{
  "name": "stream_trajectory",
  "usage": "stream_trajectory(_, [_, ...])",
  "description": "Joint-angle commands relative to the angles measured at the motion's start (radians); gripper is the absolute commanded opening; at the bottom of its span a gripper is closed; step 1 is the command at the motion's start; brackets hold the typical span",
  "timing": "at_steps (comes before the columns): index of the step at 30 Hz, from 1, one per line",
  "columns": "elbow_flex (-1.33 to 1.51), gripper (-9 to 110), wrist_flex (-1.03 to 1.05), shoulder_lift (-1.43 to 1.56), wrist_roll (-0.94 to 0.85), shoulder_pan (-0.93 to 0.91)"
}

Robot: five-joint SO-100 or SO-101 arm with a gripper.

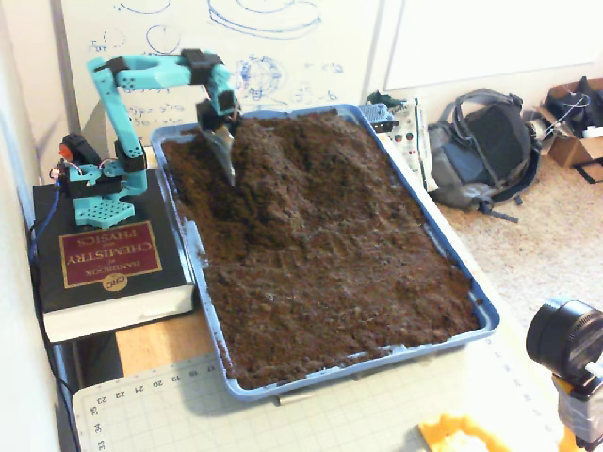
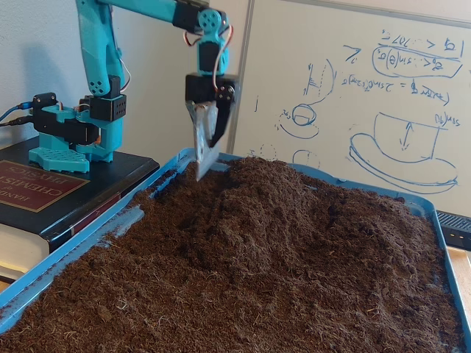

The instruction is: Build a berm.

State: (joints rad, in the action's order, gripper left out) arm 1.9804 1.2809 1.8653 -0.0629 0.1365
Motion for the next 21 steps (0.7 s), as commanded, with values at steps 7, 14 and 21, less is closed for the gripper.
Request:
stream_trajectory(7, [0.021,0,0.242,0.25,-0.287,-0.245])
stream_trajectory(14, [0.018,0,0.015,0.209,-0.499,-0.494])
stream_trajectory(21, [0.028,0,-0.106,0.037,-0.518,-0.606])
